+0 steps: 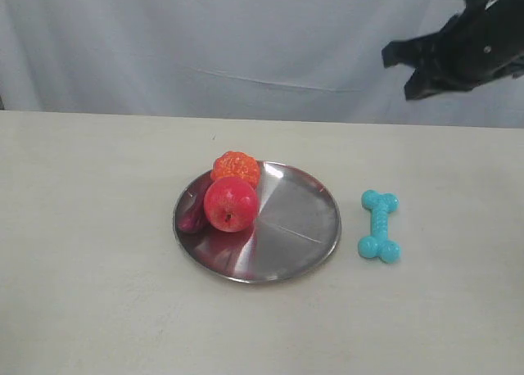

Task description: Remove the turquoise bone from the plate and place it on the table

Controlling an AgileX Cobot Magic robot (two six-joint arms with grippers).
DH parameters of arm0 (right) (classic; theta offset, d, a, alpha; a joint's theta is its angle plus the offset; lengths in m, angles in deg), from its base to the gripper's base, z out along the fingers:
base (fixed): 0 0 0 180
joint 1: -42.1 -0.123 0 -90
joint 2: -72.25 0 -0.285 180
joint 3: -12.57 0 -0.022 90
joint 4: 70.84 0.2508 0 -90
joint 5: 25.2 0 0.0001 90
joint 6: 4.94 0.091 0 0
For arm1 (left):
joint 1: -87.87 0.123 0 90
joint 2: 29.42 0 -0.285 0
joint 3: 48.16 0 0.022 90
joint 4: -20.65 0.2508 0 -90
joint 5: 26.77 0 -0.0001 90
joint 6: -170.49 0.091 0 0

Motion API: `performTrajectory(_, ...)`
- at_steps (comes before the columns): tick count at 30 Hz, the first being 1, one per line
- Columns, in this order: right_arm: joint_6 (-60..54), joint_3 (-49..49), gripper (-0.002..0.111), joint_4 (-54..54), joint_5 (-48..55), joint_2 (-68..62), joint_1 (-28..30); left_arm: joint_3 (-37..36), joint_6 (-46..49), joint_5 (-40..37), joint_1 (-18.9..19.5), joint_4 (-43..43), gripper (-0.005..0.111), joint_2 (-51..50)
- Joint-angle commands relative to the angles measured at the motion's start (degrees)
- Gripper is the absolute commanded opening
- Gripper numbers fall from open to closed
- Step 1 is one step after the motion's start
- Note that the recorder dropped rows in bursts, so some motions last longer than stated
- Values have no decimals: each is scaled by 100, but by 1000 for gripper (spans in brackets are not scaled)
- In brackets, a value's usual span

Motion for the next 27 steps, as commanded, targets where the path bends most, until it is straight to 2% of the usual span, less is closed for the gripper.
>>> performTrajectory(1, 14, 479, -1, -544, -752, 1162, 6, -15, -24, 31, 26, -28, 0, 7)
performTrajectory(9, 1028, 1804, -1, -2442, -1640, 3058, 6, -15, -24, 31, 26, -28, 0, 7)
performTrajectory(14, 1156, 2959, -1, -2418, -2347, 3959, 6, -15, -24, 31, 26, -28, 0, 7)
performTrajectory(21, 1431, 4918, -1, -2430, -4313, 5030, 6, -15, -24, 31, 26, -28, 0, 7)
performTrajectory(24, 1431, 5429, -1, -2430, -5359, 5294, 6, -15, -24, 31, 26, -28, 0, 7)
performTrajectory(27, 1431, 5730, -1, -2430, -5776, 5488, 6, -15, -24, 31, 26, -28, 0, 7)
